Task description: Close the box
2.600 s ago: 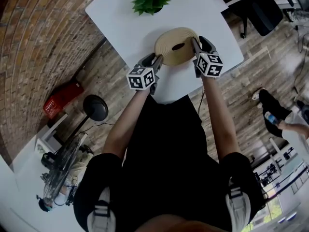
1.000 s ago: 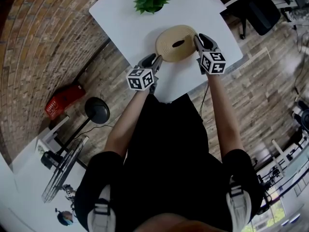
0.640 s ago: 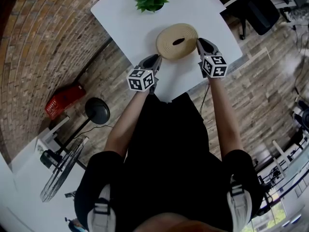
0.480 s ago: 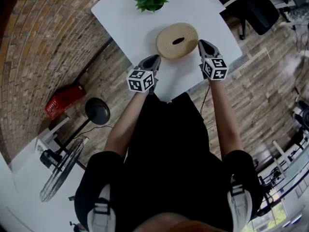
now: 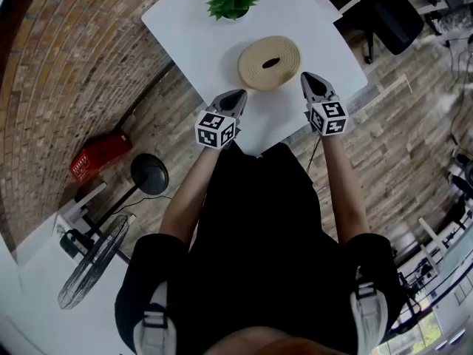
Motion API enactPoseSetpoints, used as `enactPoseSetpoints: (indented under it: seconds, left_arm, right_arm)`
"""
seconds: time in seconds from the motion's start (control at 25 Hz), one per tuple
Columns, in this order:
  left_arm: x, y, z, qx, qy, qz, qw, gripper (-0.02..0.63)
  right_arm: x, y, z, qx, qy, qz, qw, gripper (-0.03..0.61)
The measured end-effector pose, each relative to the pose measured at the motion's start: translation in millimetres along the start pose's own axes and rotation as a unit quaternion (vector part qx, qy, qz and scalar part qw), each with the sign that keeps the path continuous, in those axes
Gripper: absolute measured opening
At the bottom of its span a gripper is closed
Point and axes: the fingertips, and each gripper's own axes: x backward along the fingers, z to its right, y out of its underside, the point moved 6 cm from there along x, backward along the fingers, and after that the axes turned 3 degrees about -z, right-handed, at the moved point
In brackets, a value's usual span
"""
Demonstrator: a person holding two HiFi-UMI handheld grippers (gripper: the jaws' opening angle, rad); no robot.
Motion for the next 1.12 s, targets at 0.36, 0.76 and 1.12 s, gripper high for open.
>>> enactPoseSetpoints:
  seconds: [0.36, 0.76, 1.12]
  left_arm:
    - [17.6, -5.7, 16.3, -0.036, 0.002, 0.012, 0.9993, 0.021]
    - [37.8, -8.7, 38.8, -0.077, -0.008, 0.029, 0.9966, 0.021]
    - [52.4, -9.6, 60.0, -0.085, -0.01, 0.049, 0.9951, 0.021]
  right_arm:
    - [23.1, 12.6, -13.1, -0.004, -0.012, -0.003, 1.0, -0.002]
    - [47.1, 14.6, -36.2, 0.04, -0.038, -0.003, 0.998, -0.002]
    - [68.5, 14.4, -51.9, 0.044, -0.062, 0.001, 0.997, -0.002]
